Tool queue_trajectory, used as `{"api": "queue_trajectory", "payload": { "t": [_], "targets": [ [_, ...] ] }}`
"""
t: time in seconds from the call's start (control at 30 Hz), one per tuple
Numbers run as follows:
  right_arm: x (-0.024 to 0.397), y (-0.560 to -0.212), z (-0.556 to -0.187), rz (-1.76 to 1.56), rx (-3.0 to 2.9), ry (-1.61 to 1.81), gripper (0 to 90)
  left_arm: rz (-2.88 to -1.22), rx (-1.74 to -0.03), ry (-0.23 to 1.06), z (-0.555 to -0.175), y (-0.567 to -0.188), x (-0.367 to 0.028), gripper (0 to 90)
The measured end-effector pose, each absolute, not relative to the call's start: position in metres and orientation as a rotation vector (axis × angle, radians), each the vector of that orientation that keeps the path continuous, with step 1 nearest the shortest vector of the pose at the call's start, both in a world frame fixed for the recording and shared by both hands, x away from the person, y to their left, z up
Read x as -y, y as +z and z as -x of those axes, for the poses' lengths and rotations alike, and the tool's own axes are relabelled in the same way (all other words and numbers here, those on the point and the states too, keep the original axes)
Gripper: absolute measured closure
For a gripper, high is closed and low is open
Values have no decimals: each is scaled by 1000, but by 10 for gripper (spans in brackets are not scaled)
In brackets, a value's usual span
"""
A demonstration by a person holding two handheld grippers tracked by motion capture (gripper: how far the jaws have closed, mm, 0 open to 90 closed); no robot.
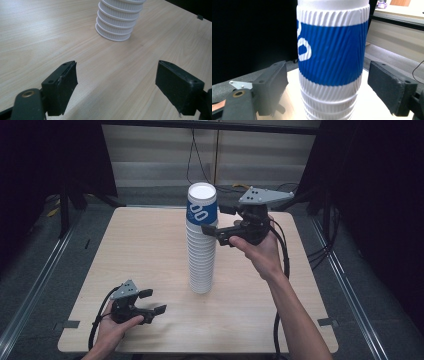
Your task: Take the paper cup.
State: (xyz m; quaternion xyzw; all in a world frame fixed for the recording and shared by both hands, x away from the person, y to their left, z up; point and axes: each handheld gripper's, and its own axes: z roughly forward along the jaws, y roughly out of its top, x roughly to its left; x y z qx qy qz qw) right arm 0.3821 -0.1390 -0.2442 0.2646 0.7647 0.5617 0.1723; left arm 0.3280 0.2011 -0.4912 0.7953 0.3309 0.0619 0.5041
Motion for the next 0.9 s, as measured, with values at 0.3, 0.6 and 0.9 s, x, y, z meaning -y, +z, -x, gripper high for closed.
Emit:
{"api": "queue_trajectory", "payload": {
  "t": [0.3, 0.6, 0.9],
  "targets": [
    [128, -233, -390, -740, -2217, 1520, 136, -1932, -795, 148, -328, -492, -200, 176],
    [121, -225, -402, -726, -2250, 1505, 158, -1935, -791, 151, -328, -492, -200, 176],
    [112, -221, -408, -715, -2281, 1490, 168, -1936, -789, 151, -328, -492, -200, 177]
  ]
}}
